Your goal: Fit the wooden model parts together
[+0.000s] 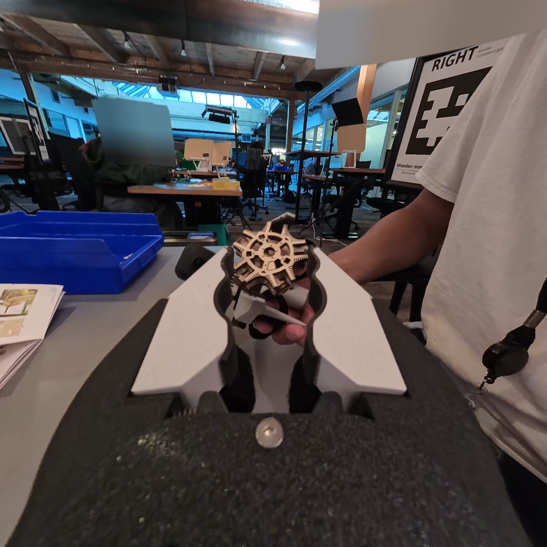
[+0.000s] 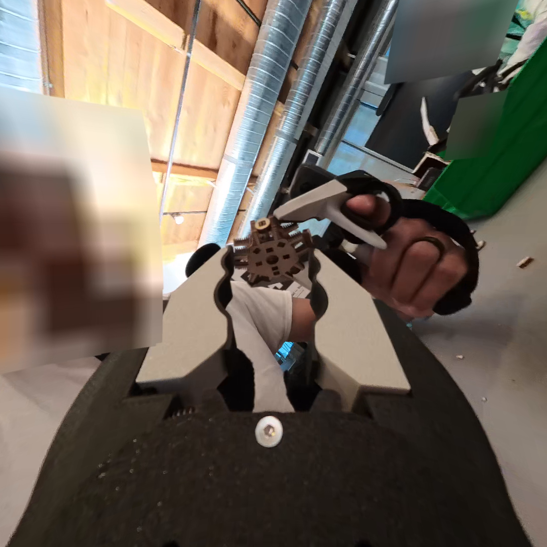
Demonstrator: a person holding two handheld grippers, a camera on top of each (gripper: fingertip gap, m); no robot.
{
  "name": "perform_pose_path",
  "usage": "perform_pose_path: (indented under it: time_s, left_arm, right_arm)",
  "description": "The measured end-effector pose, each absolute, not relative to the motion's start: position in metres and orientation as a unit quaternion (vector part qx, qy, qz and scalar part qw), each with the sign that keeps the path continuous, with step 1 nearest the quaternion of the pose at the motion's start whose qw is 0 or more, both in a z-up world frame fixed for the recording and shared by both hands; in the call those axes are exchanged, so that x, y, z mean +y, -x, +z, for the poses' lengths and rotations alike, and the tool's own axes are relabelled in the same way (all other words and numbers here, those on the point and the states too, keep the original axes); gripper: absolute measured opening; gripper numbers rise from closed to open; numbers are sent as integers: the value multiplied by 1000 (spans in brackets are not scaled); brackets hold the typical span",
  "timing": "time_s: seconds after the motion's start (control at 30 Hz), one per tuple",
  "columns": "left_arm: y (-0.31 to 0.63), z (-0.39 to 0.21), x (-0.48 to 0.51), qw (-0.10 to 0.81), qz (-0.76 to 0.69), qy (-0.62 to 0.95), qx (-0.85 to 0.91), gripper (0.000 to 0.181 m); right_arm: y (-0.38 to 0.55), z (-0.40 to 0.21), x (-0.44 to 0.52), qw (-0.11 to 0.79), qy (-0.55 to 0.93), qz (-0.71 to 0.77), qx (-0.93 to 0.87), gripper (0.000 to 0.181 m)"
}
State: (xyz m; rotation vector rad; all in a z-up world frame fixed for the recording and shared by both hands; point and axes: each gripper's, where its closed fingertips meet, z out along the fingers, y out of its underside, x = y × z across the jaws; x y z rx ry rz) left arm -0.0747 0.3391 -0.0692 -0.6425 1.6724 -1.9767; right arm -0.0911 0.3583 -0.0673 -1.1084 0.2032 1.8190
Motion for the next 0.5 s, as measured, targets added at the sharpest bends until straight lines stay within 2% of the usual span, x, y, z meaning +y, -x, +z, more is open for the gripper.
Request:
perform_pose_path:
  time_s: [0.2,0.37,0.5]
  left_arm:
    - [66,-97,342,222,-631,275,690,54]
    - [61,-113,346,263,-529,266,761,49]
    - [63,-111,344,268,-530,248,765,48]
  right_arm:
    - [81,-88,361,481,515,704,89,44]
    - [82,-97,364,493,578,647,65,44]
    - [83,-94,359,487,574,656,52,43]
